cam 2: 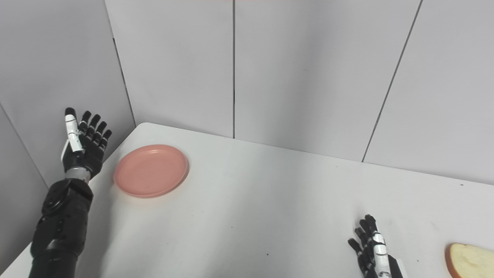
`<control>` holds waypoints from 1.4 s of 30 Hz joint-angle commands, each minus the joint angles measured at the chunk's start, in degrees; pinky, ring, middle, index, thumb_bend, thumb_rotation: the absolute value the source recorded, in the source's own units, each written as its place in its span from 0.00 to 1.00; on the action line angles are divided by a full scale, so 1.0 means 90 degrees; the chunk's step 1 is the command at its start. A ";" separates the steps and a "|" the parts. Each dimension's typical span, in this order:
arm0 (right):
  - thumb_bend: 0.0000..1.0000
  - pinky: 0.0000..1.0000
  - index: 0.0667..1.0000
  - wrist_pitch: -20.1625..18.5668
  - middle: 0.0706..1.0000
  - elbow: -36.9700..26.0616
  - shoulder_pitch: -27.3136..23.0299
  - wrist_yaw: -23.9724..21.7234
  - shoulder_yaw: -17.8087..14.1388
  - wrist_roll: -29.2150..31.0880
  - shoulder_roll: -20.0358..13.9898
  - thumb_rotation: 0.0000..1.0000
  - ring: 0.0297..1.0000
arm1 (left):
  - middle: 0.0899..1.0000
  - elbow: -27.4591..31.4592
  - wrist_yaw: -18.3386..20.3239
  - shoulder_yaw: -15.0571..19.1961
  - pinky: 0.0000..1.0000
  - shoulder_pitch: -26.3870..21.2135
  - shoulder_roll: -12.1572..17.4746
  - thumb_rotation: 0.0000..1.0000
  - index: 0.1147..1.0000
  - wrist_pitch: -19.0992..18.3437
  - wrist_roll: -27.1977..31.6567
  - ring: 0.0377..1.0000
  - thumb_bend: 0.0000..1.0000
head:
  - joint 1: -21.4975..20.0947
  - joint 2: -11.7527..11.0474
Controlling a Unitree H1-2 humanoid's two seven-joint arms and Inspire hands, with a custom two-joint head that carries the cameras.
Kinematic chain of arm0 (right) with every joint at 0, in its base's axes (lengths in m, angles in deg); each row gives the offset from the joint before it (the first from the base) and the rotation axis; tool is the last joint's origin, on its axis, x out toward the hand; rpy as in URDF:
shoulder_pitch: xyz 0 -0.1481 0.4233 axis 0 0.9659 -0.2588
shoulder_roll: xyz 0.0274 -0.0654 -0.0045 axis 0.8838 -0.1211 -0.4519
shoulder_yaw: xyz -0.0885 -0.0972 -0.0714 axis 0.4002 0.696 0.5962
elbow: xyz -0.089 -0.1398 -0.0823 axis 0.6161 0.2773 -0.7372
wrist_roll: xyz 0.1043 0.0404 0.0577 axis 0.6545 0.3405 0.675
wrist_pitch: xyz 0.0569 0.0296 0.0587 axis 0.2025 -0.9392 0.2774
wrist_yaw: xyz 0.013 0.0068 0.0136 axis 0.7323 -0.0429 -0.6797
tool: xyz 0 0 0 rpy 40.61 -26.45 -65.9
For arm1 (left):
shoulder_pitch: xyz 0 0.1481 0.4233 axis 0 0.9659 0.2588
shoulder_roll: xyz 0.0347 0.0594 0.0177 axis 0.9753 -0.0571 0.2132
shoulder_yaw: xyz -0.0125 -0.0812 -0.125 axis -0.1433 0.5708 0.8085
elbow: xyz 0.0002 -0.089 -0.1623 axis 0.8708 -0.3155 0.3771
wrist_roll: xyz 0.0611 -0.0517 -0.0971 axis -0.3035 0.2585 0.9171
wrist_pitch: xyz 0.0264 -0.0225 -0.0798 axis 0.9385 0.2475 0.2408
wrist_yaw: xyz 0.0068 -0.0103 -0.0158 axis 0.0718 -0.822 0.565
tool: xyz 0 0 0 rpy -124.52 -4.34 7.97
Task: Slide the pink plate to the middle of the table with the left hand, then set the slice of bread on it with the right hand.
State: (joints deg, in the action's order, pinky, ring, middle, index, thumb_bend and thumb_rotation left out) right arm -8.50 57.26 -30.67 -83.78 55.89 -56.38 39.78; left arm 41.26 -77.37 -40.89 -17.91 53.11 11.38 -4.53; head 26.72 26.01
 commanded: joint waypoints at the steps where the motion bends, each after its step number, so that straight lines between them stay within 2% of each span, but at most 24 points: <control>1: 0.36 1.00 1.00 0.0074 1.00 -0.0084 -0.0042 -0.0036 -0.0015 0.0011 -0.0018 1.00 1.00 | 1.00 0.0072 0.0080 0.0041 1.00 -0.0217 0.0202 0.96 1.00 0.0279 0.0061 1.00 0.73 | -0.0012 0.0008; 7: 0.32 1.00 1.00 0.0142 1.00 -0.0071 -0.0051 -0.0052 -0.0003 -0.0018 -0.0001 1.00 1.00 | 1.00 -0.0027 0.0098 0.0060 1.00 -0.0206 0.0226 0.99 1.00 0.0236 0.0125 1.00 0.72 | 0.0058 0.0001; 11: 0.30 1.00 1.00 0.0029 1.00 -0.0154 -0.0059 0.0002 0.0020 -0.0096 0.0005 1.00 1.00 | 1.00 -0.0159 0.0053 0.0076 1.00 -0.0229 0.0207 1.00 1.00 0.0187 0.0142 1.00 0.71 | 0.0164 -0.0034; 15: 0.22 1.00 1.00 0.0017 1.00 -0.0125 -0.0056 -0.0075 -0.0004 0.0070 0.0035 1.00 1.00 | 1.00 -0.0349 0.0131 0.0092 1.00 -0.0219 0.0248 1.00 1.00 0.0135 0.0203 1.00 0.72 | 0.0104 -0.0020; 18: 0.19 1.00 1.00 0.0047 1.00 -0.0114 -0.0050 -0.0071 0.0039 -0.0046 -0.0016 1.00 1.00 | 1.00 -0.0468 0.0236 0.0102 1.00 -0.0189 0.0249 0.99 1.00 0.0188 0.0260 1.00 0.72 | 0.0095 -0.0009; 25: 0.21 1.00 1.00 0.0204 1.00 -0.0005 -0.0033 -0.0072 0.0012 -0.0110 -0.0013 1.00 1.00 | 1.00 -0.0719 0.0125 0.0119 1.00 -0.0180 0.0183 0.98 1.00 0.0269 0.0230 1.00 0.71 | 0.0089 0.0008; 42: 0.30 1.00 1.00 0.0276 1.00 0.0124 -0.0061 -0.0106 -0.0035 -0.0006 -0.0017 1.00 1.00 | 1.00 -0.1515 0.0475 -0.0024 1.00 -0.0183 0.0269 0.96 1.00 0.0849 0.0154 1.00 0.74 | 0.0077 0.0033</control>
State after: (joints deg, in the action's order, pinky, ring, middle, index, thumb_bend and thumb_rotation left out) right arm -7.19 58.01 -30.66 -84.42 55.83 -56.48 39.75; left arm 27.63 -73.14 -40.97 -18.08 54.28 18.03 -2.70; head 27.42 26.28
